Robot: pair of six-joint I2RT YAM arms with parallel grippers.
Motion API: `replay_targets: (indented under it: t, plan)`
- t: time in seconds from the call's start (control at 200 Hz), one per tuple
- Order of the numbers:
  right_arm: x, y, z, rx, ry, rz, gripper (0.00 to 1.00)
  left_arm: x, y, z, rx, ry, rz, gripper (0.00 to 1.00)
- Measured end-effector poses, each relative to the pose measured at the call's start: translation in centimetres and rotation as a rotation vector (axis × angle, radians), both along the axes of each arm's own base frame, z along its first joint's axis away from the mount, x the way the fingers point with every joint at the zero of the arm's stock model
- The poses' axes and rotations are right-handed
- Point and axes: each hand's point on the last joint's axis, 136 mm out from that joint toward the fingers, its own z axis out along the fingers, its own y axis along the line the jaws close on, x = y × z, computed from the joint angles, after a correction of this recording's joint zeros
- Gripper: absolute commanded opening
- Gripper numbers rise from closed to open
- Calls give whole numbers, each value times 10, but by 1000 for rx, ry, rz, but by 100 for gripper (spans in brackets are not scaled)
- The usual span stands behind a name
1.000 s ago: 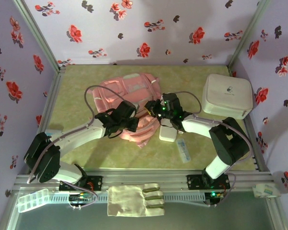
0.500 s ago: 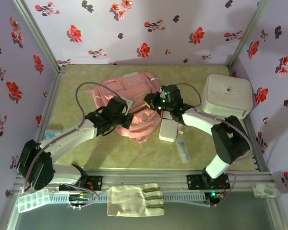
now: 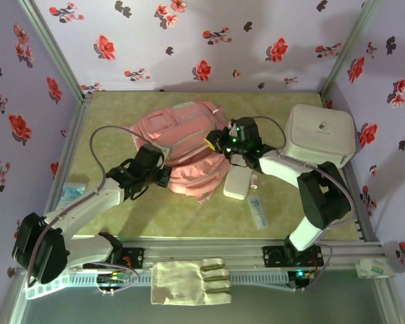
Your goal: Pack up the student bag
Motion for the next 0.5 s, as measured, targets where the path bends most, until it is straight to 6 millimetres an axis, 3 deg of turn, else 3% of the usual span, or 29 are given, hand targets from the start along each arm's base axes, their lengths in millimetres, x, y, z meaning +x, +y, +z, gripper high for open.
replay_targets:
  t: [0.5]
  plan:
    - [-1,-6,-5,-35,-8,17,9,34,43,-13,154,-64,-13,0]
